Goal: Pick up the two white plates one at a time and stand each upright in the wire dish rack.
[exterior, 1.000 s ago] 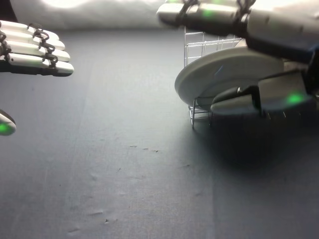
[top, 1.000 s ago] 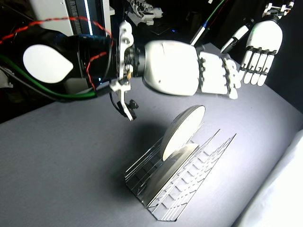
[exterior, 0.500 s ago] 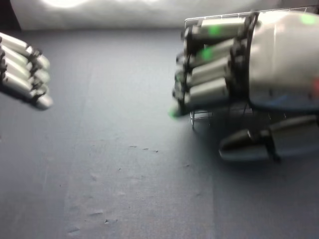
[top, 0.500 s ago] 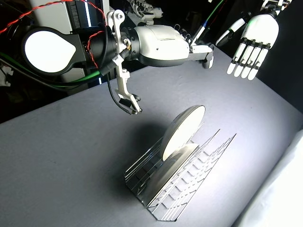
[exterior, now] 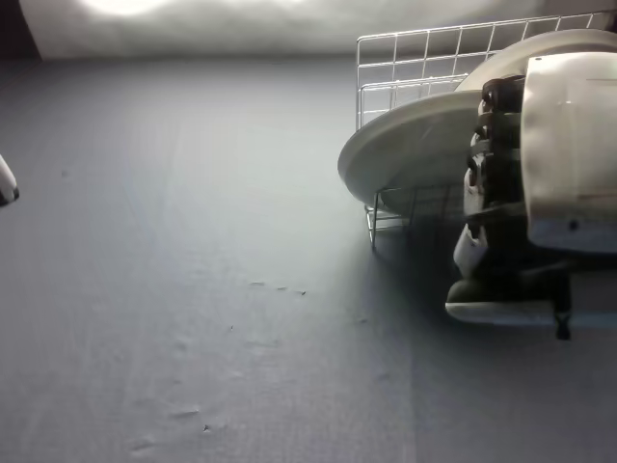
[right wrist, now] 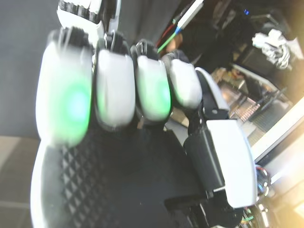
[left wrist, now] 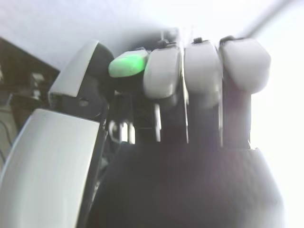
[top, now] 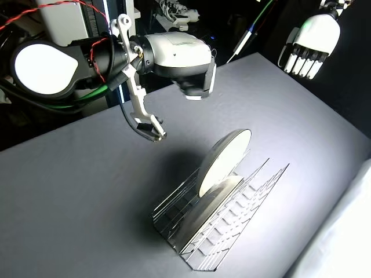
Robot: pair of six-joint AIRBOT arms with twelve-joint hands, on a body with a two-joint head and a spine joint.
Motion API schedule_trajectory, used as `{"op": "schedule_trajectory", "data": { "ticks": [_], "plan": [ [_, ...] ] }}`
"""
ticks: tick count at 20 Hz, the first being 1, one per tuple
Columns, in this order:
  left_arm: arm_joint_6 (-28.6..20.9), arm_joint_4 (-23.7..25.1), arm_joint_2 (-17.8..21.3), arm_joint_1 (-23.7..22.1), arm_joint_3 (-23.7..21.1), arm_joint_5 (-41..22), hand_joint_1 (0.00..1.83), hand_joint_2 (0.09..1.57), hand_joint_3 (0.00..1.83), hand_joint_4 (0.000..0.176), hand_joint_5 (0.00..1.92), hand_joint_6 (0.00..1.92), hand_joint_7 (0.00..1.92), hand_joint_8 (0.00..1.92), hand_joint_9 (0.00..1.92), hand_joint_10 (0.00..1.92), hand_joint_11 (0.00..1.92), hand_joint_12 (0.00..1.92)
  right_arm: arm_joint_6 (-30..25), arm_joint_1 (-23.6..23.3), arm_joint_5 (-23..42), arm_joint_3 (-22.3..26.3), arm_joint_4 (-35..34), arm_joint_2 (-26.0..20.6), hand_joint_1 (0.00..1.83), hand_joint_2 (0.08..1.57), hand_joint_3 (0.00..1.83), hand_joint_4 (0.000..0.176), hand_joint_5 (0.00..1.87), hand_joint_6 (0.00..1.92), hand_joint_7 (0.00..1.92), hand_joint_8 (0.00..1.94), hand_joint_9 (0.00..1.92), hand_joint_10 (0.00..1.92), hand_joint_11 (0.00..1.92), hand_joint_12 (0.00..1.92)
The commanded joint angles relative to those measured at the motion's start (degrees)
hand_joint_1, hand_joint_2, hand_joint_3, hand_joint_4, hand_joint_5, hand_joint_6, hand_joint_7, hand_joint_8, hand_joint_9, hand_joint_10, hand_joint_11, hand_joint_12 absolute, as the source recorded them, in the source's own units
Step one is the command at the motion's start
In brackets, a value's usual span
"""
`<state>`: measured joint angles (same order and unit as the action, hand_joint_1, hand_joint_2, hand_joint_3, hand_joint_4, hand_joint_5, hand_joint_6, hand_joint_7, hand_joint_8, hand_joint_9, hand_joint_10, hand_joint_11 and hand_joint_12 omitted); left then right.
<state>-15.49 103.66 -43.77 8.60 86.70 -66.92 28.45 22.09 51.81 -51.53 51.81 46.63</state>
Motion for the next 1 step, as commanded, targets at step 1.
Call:
{"op": "schedule_trajectory", "data": {
  "ticks": [1],
  "plan": [
    [-0.2, -4.0, 0.6, -0.8, 0.0, -0.8, 0.87, 1.31, 0.00, 0.000, 1.22, 1.92, 1.35, 1.92, 1.42, 1.92, 1.45, 1.92, 0.6, -0.7, 6.6, -0.1, -3.2, -0.1, 0.46, 1.57, 0.15, 0.176, 1.52, 1.92, 1.70, 1.94, 1.75, 1.92, 1.83, 1.92]
  ]
}}
